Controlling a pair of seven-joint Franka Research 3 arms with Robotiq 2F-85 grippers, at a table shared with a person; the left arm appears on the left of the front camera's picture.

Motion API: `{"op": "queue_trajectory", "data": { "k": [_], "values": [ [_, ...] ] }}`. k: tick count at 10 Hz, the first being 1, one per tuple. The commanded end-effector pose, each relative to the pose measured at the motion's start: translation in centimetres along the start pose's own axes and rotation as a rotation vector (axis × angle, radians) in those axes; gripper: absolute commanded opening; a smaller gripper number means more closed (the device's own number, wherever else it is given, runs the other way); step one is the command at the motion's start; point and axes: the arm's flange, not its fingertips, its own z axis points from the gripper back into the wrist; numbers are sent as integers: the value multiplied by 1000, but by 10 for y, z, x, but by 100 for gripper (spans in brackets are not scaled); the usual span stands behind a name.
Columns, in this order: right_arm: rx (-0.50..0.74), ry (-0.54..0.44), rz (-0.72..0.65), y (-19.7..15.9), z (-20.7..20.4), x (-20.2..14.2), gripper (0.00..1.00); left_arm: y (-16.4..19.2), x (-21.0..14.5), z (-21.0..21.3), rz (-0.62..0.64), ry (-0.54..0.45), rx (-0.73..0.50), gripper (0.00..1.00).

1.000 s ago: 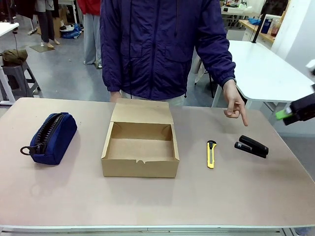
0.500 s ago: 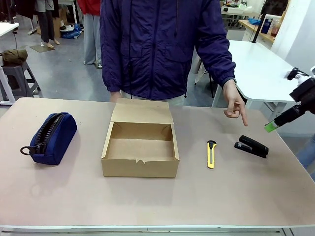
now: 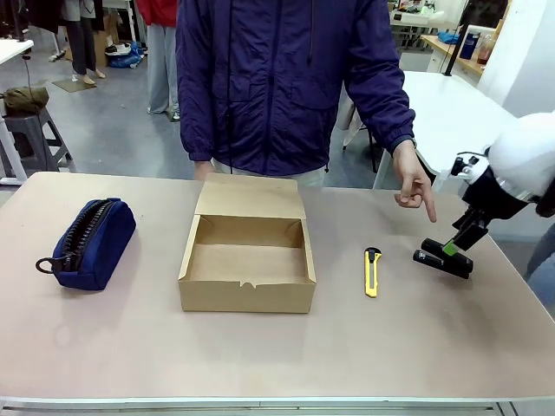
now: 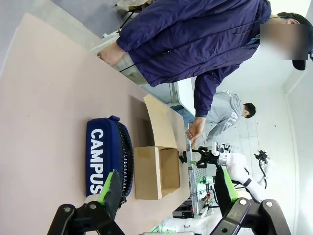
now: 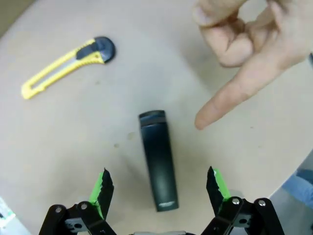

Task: Pack the item into the box.
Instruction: Pick up the item indicated by the person and place it inside the Mailer Box.

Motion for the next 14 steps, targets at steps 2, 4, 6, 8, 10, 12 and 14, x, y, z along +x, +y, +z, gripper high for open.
{"op": "queue_trajectory", "data": {
  "k": [2,4,6,8,10,12,14],
  "values": [
    [-13,-13,75,-11,-29,-7,100,-2,2,1,-26,-11,-30,100],
    [13,-17,101,-11,-43,-9,100,-2,2,1,-26,-11,-30,100],
    [32,-14,99,-13,-45,-11,100,-2,2,1,-26,-11,-30,100],
    [51,-4,109,-13,-43,-9,100,-2,2,1,-26,-11,-30,100],
    [65,-1,111,-13,-42,-10,40,-2,2,1,-26,-11,-30,100],
    [67,10,112,-14,-40,-10,0,-2,2,1,-26,-11,-30,100],
    [73,25,114,-15,-39,-12,0,-2,2,1,-26,-11,-30,100]
  ]
}}
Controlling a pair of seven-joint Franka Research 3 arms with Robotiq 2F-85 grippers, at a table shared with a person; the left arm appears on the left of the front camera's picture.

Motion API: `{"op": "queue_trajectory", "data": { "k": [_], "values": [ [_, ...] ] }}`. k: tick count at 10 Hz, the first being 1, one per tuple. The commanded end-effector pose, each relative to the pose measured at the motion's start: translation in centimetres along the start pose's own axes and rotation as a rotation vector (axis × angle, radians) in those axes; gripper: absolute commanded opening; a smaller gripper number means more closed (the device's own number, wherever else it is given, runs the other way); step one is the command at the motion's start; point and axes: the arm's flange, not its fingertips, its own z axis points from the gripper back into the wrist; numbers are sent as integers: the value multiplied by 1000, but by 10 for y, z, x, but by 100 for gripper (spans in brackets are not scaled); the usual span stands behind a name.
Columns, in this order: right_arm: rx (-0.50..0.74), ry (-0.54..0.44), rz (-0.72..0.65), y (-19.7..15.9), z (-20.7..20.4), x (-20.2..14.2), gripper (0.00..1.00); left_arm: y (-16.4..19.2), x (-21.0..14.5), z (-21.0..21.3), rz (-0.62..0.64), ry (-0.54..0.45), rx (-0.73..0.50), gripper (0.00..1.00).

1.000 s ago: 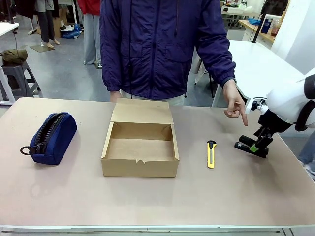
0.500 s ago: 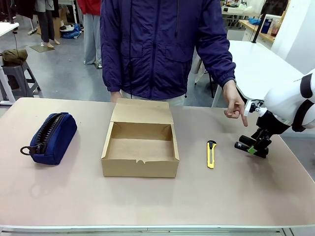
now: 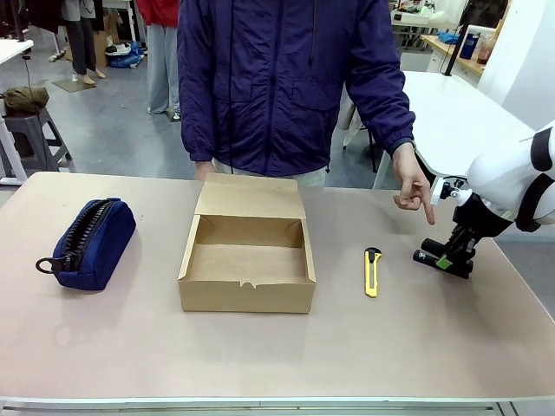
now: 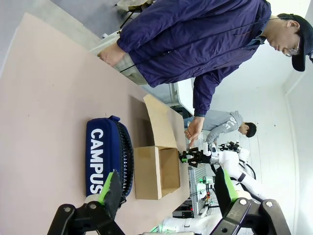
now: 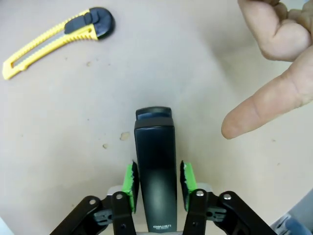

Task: Pack the item into the box.
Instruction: Pick up the item indicated by the person and place it inside the Mailer Box.

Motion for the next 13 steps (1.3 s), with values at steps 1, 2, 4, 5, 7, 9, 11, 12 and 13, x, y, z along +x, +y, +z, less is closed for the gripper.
{"op": "queue_trajectory", "data": {
  "k": [1,2,4,5,7,9,11,12,13],
  "values": [
    [16,4,32,-8,2,-3,5,-2,2,0,-25,-12,-29,100],
    [23,4,33,-8,2,-3,0,-2,2,0,-25,-12,-29,100],
    [33,16,37,-9,3,-3,0,-2,2,0,-25,-12,-29,100],
    [37,16,30,-9,5,-3,0,-2,2,0,-25,-12,-29,100],
    [42,-3,-50,6,41,-7,0,-2,2,0,-25,-12,-29,100],
    [32,-25,-71,42,107,-11,0,-2,2,0,-25,-12,-29,100],
    [44,-38,-25,73,139,-2,0,-2,2,0,-25,-12,-29,100],
    [46,-66,39,91,149,12,0,-2,2,0,-25,-12,-29,100],
    [37,-109,110,112,161,36,0,-2,2,0,-25,-12,-29,100]
  ]
}}
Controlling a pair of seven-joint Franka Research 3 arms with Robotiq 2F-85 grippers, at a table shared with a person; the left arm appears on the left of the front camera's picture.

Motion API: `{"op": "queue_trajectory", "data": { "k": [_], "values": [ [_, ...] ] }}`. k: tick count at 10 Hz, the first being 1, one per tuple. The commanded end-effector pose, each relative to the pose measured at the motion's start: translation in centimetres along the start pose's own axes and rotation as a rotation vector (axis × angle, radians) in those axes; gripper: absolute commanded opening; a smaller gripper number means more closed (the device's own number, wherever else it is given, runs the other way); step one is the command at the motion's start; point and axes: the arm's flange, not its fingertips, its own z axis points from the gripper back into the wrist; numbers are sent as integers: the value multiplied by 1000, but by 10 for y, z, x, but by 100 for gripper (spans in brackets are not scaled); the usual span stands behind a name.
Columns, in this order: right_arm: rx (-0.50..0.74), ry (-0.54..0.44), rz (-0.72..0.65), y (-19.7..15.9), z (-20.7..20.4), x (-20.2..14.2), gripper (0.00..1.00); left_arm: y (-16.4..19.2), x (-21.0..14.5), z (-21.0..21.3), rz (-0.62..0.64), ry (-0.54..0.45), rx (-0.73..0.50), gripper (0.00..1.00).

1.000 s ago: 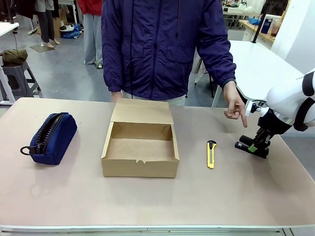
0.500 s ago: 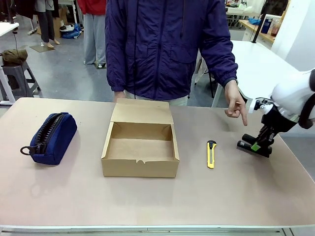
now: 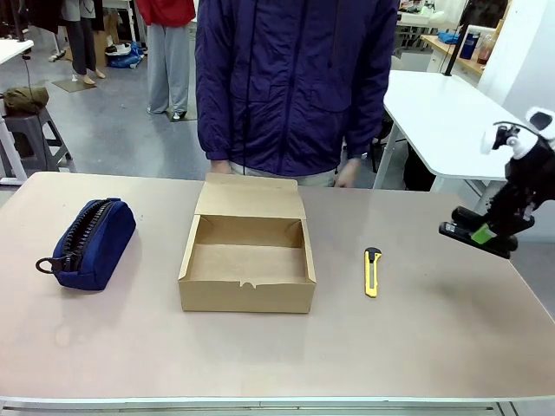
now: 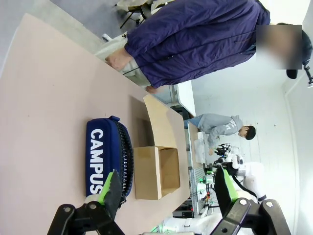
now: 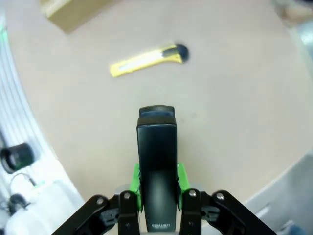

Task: Pack the item into the box.
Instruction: Pick up the item indicated by the person and place it inside the Mailer Box.

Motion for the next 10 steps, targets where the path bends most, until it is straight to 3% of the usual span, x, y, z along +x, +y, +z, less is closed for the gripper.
{"op": "queue_trajectory", "data": {
  "k": [1,3,6,8,10],
  "values": [
    [-11,-51,120,35,4,47,0,-1,1,0,-23,-12,-29,100],
    [-27,-56,249,70,5,107,0,-1,1,0,-23,-12,-29,100],
    [-46,-50,447,125,-30,210,0,-1,1,0,-23,-12,-29,100],
    [-64,-85,468,149,-75,261,0,-1,1,0,-23,-12,-29,100],
    [-92,-109,460,164,-127,289,0,-1,1,0,-23,-12,-29,100]
  ]
}}
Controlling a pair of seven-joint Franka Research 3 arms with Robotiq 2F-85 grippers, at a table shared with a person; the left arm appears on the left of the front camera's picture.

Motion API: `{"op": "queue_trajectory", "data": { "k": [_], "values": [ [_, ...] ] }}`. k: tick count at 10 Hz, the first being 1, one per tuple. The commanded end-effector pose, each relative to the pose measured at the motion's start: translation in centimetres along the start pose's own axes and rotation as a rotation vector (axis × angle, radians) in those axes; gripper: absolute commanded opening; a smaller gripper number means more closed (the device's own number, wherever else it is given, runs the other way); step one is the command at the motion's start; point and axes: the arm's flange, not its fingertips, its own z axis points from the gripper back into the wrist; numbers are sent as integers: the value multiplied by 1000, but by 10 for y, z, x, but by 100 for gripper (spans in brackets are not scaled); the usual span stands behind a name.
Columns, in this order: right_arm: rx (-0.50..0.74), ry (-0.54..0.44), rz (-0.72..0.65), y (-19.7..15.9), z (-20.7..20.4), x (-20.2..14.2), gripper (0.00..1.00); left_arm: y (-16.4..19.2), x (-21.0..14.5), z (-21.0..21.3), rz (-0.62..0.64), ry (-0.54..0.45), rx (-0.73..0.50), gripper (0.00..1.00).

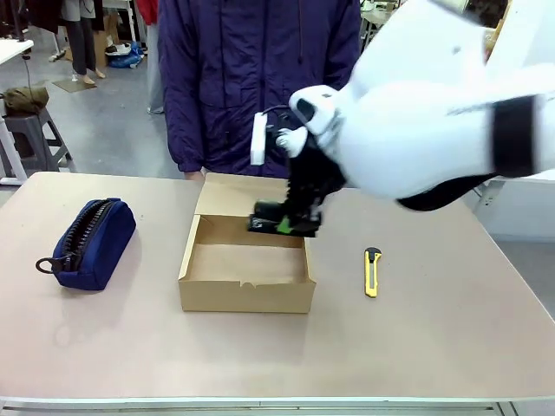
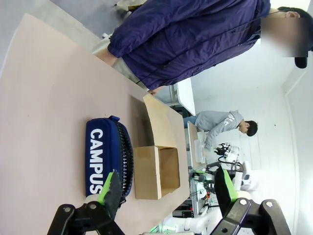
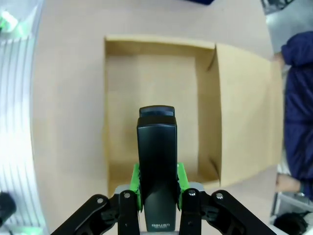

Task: Pack the item into the box.
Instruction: Pick up the item indicated by the person and place it inside the Mailer Box.

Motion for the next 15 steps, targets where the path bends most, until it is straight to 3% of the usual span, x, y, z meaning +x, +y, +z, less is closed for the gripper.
{"op": "queue_trajectory", "data": {
  "k": [1,4,6,12,13,15],
  "values": [
    [-13,-14,-37,-5,-44,18,0,-1,1,0,-23,-14,-27,100],
    [14,-10,-45,2,-113,26,0,-1,1,0,-23,-14,-27,100],
    [57,48,-47,7,-140,23,0,-1,1,0,-23,-14,-27,100],
    [85,94,-43,3,-145,20,0,-1,1,0,-23,-14,-27,100],
    [89,91,-48,1,-145,20,82,-1,1,0,-23,-14,-27,100],
    [92,82,-53,0,-143,22,100,-1,1,0,-23,-14,-27,100]
  ]
}}
